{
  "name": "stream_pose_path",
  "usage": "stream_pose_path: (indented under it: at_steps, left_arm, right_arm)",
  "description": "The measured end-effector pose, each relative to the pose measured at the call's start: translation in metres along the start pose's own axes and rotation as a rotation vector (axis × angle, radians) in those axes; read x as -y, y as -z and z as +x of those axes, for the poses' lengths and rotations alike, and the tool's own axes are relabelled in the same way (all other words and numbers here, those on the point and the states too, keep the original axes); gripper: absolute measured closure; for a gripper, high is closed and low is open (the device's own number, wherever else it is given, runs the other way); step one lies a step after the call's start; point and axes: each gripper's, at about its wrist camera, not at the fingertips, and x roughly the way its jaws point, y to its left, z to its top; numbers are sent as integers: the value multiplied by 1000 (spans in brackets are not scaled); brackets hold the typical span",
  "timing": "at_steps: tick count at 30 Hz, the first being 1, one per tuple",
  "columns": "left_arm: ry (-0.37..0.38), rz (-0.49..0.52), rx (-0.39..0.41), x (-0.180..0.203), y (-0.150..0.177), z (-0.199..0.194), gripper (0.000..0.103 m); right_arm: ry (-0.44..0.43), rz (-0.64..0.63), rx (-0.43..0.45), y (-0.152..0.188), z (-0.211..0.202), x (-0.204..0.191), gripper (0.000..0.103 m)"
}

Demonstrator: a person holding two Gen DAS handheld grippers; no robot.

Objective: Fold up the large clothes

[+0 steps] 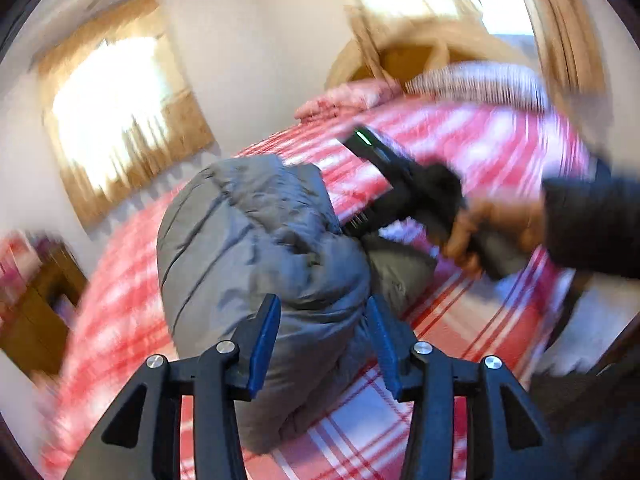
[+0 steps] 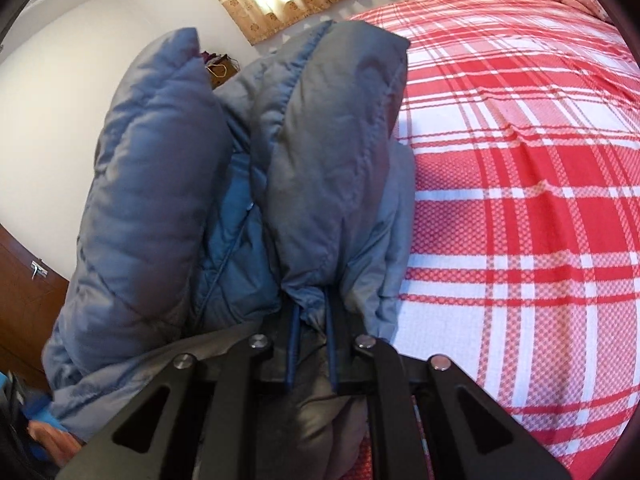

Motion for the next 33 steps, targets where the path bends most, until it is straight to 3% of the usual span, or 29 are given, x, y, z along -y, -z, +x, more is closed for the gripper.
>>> stream_pose_path:
  at_steps: [3,5,8,12,16,17,18,22,24,26,29,33]
  left_arm:
    - [-15,-208,67,-56,-9,-14,51]
    - [-127,-356,92,-110,-14,-5,39]
    - [-234,-474,33,-164,-13,36,38]
    - [-200,-599,-86,-196,8,112,38]
    - [-102,-690,-72,-190,6,148,38]
    - [-72,-692,-53,-187,-1,150,38]
    - [-48,-666,-42,-181,-8,154,38]
    - [-24,-449,-48,-138,-46,163,39]
    - [-11,-354,-64,-114,-60,173,39]
    - [-29,-270,-75,-89,-68,183,39]
    - [-53,-221,-100,-71,-67,197,38]
    - [-84,-222,-148,-79,-56,215,38]
  right_arm:
    - [6,3,7,7,-4,0,92]
    - [12,1,4,10,-7,-4,92]
    - [14,2,3,13,-10,-9,92]
    - [13,13,-4,7,-5,-9,92]
    - [-12,19,-7,3,1,-10,91]
    - [-32,14,-10,2,4,-11,85]
    - [-56,7,-16,1,6,-13,85]
    - [-143,26,-50,-1,19,-14,85]
    - [-217,85,-47,1,27,-7,87]
    - [-239,105,-35,3,29,-1,93]
    - [-303,164,-40,5,31,13,97]
    - [-309,163,-31,4,29,16,97]
